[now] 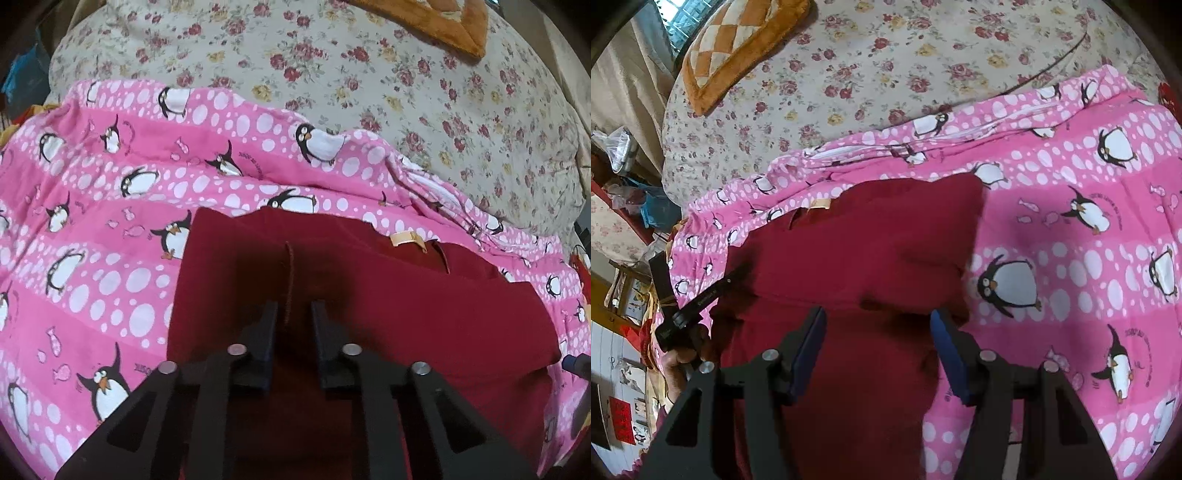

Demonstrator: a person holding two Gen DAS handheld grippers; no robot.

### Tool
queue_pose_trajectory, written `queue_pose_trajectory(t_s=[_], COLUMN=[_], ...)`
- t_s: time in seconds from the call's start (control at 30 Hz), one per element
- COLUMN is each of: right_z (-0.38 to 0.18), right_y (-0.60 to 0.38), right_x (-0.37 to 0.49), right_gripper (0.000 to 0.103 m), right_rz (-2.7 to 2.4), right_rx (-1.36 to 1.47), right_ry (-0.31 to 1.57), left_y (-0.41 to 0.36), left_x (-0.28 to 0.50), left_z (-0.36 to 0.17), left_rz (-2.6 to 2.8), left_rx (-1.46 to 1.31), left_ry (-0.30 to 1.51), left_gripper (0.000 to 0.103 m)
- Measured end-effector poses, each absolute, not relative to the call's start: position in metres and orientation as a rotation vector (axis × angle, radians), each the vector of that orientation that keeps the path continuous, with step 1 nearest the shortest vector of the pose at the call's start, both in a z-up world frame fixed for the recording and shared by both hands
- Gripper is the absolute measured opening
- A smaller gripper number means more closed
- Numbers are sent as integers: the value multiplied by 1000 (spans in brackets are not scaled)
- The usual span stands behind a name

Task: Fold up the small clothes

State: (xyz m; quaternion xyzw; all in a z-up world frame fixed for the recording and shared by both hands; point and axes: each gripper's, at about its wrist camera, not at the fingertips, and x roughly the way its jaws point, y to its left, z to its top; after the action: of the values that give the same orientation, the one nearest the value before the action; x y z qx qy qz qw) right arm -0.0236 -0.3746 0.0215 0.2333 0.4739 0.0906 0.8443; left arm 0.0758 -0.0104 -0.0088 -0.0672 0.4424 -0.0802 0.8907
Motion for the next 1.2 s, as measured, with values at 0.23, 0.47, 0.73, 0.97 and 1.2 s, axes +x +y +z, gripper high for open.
queue_pose_trajectory(t_s=[0.23,0.47,0.73,0.97,1.2], right_z=[31,23,-7,-36,-4], right_y=[-382,-372,-391,-376,-386], right_x=[-30,-25,-1,7,0], right_gripper=[63,65,69,41,40], right_rz=[138,73,87,8,-80], right_rx=[439,276,559,333,355], right_ry=[963,990,1028,1049,1009], left_y=[14,16,19,18,17], left_x=[62,67,58,58,55], left_z=[31,18,14,-5,-6], left_rz=[-279,-250,-194,-165,-149], left_rx=[-280,-288,-217,-189,-184], left_ry=[865,933,966,1027,1025], left_gripper=[0,0,0,0,0])
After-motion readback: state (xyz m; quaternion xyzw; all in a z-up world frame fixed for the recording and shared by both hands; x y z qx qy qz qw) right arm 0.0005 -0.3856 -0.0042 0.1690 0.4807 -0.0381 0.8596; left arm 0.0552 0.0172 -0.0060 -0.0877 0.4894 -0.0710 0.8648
